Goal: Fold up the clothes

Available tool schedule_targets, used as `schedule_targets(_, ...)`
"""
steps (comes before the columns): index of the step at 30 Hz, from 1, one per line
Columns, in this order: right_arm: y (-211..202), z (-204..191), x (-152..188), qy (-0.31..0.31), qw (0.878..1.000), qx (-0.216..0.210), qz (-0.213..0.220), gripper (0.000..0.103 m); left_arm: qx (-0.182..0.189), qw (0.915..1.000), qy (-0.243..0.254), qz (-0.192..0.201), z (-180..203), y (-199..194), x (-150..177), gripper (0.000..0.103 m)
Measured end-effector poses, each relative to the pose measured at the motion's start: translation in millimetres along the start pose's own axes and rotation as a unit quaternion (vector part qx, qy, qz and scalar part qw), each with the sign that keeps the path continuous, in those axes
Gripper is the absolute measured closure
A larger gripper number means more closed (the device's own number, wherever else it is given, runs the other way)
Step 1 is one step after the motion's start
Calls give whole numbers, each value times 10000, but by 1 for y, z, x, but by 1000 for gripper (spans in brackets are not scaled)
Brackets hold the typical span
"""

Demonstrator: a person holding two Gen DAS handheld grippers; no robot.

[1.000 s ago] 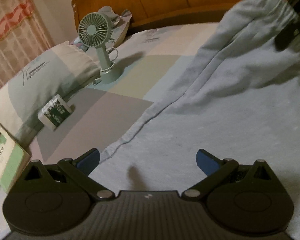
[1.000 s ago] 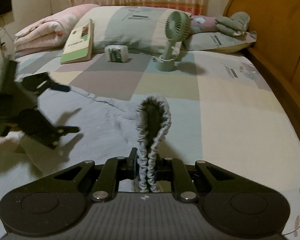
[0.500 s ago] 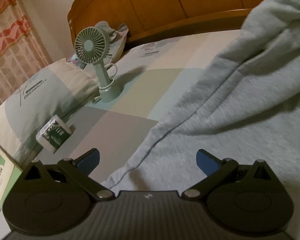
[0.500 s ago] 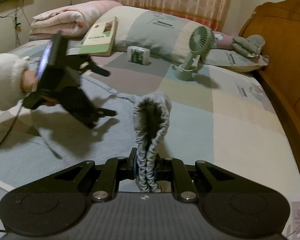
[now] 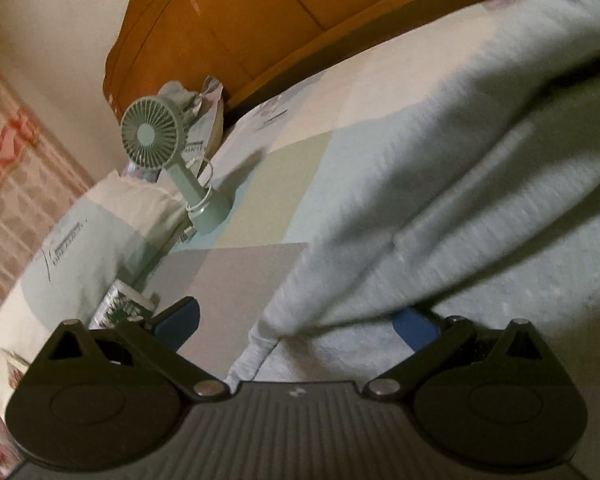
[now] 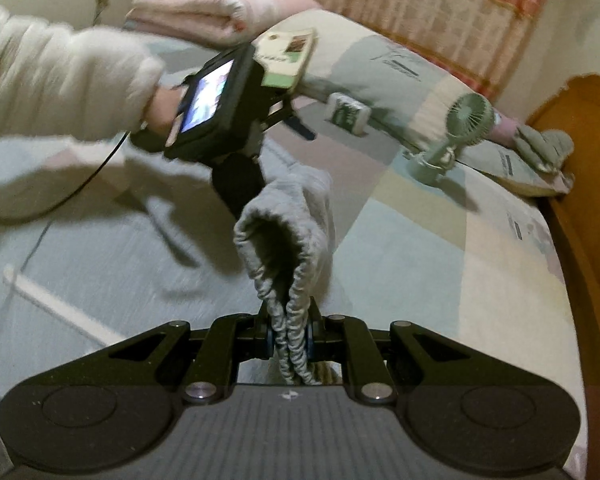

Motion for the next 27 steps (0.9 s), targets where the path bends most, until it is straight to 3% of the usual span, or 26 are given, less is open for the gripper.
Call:
schedule_targets(5,-2,-7,5,-177,9998,-54,-38,87,-166,9955,922,108,17,-4,0,7)
schedule_targets(11,-2,-3,11,-114,9999,-107,-34,87,-186,9810,1912,262,37,-9,-1,15)
schedule_targets(13,-3,-2,13,-84,9999,-111,-34,87,-110,9772,2101,286,42,-10,-1,23)
schedule_targets(17,-4,-3,19,-15,9999,-117,-82,87,216,9712,2368,156,53,-10,-1,54)
schedule_targets(19,-3,-4,21,-20,9999,-102,-107,87,307,9692,2442,57,58,-10,-3,64)
schedule_targets(21,-2,-6,23,-29,9999,-70,-116,87,410,9674,2499,-54,62,-10,-3,84)
schedule_targets(27,-4,-3,22,-5,9999,83,-86,86,465,9652,2565,-210,66,-23,-7,95)
Point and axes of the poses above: each gripper's, at about its wrist camera, not at the fingertips, and y roughly the way its jaws point, z to its right, x to its underside, the point moved 1 cm from there along y, roughly the way its jaws point, and after that the axes turned 14 degrees about x, right-handed, at the moved point
